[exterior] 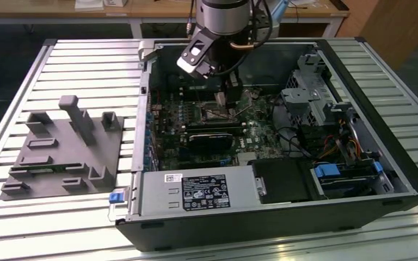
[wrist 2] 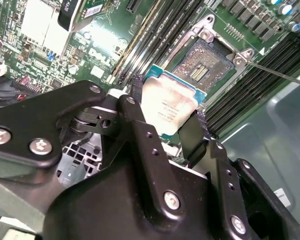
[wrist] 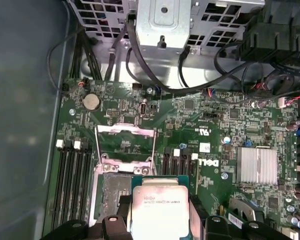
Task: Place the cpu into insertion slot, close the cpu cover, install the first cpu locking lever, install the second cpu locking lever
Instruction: 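Place the cpu into insertion slot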
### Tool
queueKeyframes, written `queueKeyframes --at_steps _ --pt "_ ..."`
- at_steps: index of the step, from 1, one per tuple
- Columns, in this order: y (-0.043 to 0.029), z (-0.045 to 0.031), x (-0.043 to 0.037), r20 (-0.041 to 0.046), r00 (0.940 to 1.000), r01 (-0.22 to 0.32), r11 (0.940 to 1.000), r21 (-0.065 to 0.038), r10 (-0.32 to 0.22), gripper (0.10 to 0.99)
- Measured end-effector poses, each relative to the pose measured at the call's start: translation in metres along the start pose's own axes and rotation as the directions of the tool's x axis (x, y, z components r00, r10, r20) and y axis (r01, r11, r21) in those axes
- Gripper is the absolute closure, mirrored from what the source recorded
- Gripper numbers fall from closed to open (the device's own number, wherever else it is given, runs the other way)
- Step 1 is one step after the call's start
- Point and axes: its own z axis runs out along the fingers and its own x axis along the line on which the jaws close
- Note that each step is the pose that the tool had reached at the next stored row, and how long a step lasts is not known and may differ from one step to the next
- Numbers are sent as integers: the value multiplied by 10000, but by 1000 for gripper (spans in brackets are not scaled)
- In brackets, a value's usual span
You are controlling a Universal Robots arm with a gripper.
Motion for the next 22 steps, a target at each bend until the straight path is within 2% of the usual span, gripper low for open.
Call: queueKeyframes --at_steps 3,8,16,22 --pt "-13 31 1 13 10000 -63 9999 -81 63 545" --pt "-30 79 14 46 9996 -296 9995 -82 296 545" --pt "-43 165 108 76 9986 -525 9986 -82 525 545" --pt "-51 219 145 79 9984 -551 9984 -82 551 545"
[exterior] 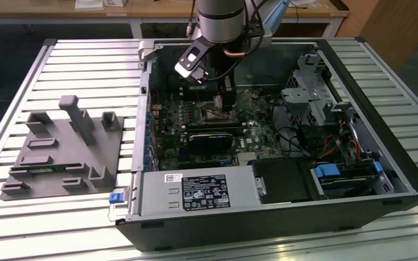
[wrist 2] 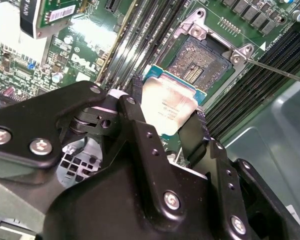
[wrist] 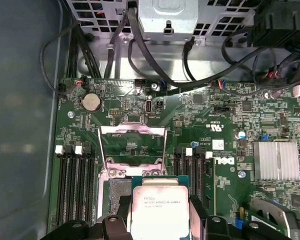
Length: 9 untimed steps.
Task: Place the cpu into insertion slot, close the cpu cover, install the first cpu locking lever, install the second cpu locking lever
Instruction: 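Place the cpu into insertion slot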
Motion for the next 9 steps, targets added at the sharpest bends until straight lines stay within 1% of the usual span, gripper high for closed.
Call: queueKeyframes --at_steps 9 --pt "-8 54 34 0 10000 0 10000 1 0 545"
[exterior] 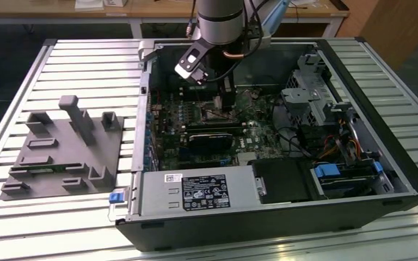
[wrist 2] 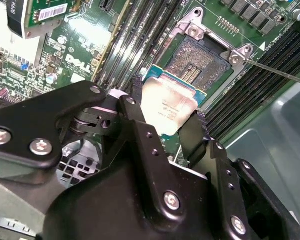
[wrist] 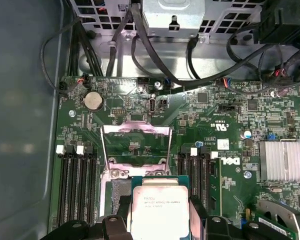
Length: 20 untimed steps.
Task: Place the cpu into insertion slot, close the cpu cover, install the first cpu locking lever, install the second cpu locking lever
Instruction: 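Place the cpu into insertion slot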
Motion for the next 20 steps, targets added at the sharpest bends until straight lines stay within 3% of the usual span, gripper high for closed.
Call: queueKeyframes --at_steps 20 --pt "-45 93 51 -26 9999 170 9999 5 -170 545"
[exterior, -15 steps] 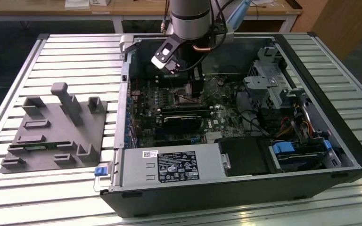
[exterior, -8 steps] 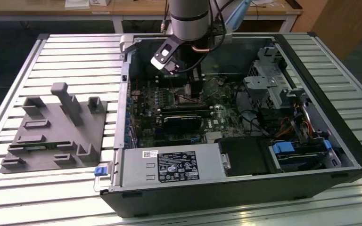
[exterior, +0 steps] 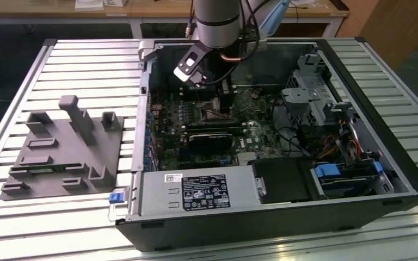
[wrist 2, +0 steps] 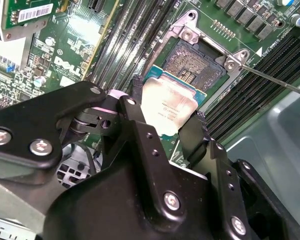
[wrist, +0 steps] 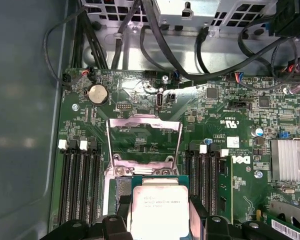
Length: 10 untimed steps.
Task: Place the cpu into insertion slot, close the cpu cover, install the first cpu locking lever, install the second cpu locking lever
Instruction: 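Place the cpu into insertion slot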
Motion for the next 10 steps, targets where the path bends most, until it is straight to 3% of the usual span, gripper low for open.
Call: queueKeyframes --at_steps 10 --pt "-6 27 1 -1 10000 -2 10000 13 2 545"
